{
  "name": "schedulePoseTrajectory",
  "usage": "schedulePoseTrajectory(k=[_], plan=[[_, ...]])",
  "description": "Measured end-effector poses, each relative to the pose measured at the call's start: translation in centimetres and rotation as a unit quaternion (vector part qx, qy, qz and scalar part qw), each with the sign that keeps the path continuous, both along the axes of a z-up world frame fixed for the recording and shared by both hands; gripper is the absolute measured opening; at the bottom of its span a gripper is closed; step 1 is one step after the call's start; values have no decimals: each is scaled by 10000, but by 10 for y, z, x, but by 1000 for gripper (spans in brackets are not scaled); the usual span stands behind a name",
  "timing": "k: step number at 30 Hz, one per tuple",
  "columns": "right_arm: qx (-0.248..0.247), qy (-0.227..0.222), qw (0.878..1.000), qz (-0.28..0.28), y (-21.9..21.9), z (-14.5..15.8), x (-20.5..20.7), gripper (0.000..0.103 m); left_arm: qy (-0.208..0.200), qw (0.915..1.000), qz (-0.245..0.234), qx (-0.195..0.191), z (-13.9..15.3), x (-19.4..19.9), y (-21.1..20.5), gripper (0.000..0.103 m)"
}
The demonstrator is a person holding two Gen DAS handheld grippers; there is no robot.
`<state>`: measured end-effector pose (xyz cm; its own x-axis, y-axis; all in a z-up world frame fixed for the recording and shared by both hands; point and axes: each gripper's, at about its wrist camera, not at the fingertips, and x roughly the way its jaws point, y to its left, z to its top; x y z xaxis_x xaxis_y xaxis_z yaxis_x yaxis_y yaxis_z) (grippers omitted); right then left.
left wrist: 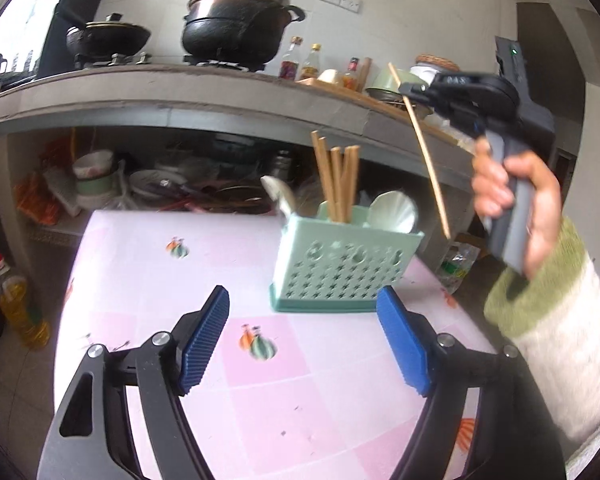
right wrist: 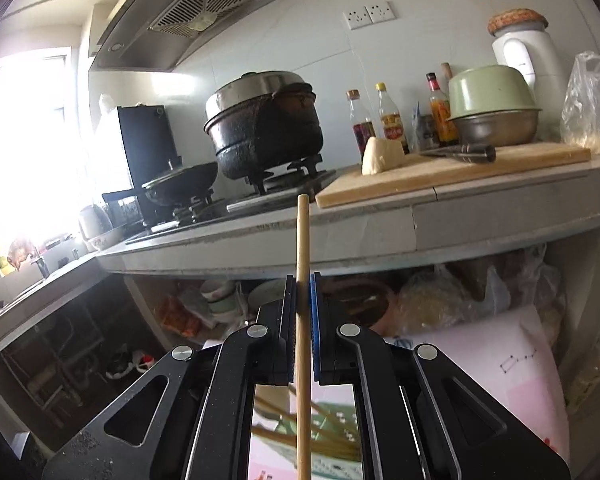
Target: Organize utensils
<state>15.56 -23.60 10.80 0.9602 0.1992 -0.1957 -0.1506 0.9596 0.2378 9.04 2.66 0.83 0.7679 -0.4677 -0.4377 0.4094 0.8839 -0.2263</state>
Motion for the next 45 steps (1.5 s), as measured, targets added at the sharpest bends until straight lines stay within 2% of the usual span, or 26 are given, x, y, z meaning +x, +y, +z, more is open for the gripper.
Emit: schedulePoseTrajectory(k=[6,9,12,19,24,29,34,40,45], plan=[[-406,-248,9982,-354,13,-1,41,5,57,9988,475,109,-11,-9,29,75],[-667,-119,9962,-543,17,-13,61,5,98,9978,641,114,-14,-11,39,76],[-718,80,9954,-623,15,-31,69,5,125,9971,742,121,-15,-11,47,76],[-799,276,9946,-608,7,-53,54,5,182,9968,763,127,-17,-2,46,76],[-709,364,9953,-549,-4,-58,31,5,222,9974,682,86,-17,0,36,77],[-508,570,9965,-325,-10,-64,-7,9,302,9974,651,102,-12,3,25,85],[-616,1122,9918,-42,2,-85,-51,56,315,9957,823,275,-6,6,6,95],[-1175,1832,9747,-505,27,-115,-90,77,179,9861,1386,895,0,9,-23,97],[-1238,2127,9633,-1075,30,-126,-103,86,-147,9747,1748,1388,9,8,-38,97]])
